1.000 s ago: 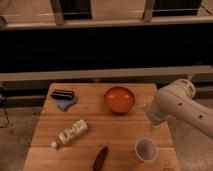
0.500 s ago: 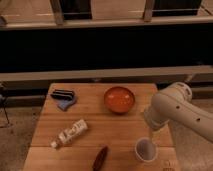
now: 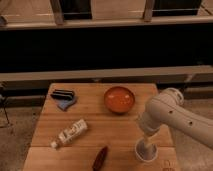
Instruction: Pick up the ceramic cup
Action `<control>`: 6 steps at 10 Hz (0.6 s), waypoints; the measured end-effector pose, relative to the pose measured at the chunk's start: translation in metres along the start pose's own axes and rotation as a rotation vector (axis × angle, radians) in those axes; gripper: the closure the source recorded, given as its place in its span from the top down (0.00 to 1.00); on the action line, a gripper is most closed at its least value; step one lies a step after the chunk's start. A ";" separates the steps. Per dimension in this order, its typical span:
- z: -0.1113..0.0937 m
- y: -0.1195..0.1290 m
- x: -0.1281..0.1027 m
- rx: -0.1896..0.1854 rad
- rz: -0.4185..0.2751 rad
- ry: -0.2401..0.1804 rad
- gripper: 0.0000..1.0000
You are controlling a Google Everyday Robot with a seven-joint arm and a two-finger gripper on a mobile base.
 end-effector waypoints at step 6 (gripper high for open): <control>0.030 0.004 -0.007 -0.012 -0.038 0.017 0.74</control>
